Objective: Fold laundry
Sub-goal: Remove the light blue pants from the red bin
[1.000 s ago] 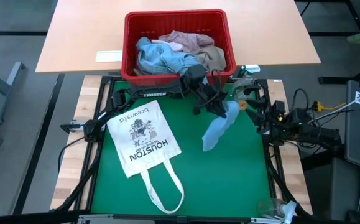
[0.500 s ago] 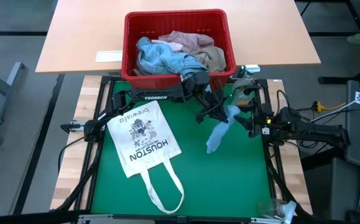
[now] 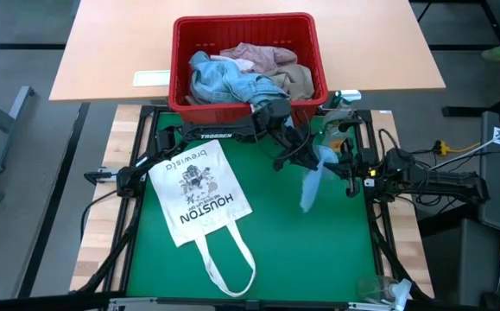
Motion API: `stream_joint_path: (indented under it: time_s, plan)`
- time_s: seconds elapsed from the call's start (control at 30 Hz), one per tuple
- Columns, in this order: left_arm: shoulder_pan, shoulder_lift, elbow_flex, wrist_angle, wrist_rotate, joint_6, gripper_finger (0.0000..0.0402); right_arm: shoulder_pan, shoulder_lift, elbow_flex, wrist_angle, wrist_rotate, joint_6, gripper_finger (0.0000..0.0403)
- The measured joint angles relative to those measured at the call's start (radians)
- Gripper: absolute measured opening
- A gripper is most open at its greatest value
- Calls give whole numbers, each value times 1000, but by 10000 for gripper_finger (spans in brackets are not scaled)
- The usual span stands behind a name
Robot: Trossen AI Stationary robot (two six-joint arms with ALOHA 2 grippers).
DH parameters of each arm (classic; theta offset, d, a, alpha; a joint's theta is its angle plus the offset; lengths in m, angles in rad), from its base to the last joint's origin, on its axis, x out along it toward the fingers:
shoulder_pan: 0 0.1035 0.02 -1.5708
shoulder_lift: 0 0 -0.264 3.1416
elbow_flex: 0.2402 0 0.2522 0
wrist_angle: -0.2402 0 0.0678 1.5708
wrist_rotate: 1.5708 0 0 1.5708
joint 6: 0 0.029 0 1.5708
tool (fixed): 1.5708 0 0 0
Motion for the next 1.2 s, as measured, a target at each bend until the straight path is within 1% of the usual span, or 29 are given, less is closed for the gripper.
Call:
stream_joint_path:
  time_s: [0.1, 0.2, 0.27, 0.37, 0.5, 0.57, 0.7, 0.83, 1.03, 1.2]
  plan:
    - [13, 0, 0, 68, 17, -34, 116, 0, 0, 11, 23, -59, 0, 23]
    - [38, 0, 0, 189, 59, -140, 137, 0, 0, 42, 18, -91, 0, 6]
    - [62, 0, 0, 277, 86, -225, 144, 0, 0, 64, -12, -99, -1, 8]
    - [98, 0, 0, 409, 127, -364, 146, 0, 0, 115, -119, -105, -1, 12]
    - [137, 0, 0, 604, 171, -501, 142, 0, 0, 170, -276, -106, -2, 5]
    - [153, 0, 0, 706, 174, -570, 141, 0, 0, 188, -316, -106, -2, 7]
    - [189, -6, 0, 875, 176, -677, 141, 0, 0, 200, -342, -106, -2, 4]
    - [219, -35, 4, 891, 176, -698, 141, 0, 0, 200, -346, -106, -2, 6]
    - [265, -41, 89, 880, 192, -701, 138, 0, 0, 200, -354, -106, -2, 3]
    - [303, -43, 176, 836, 206, -702, 118, 0, 0, 201, -374, -106, -2, 3]
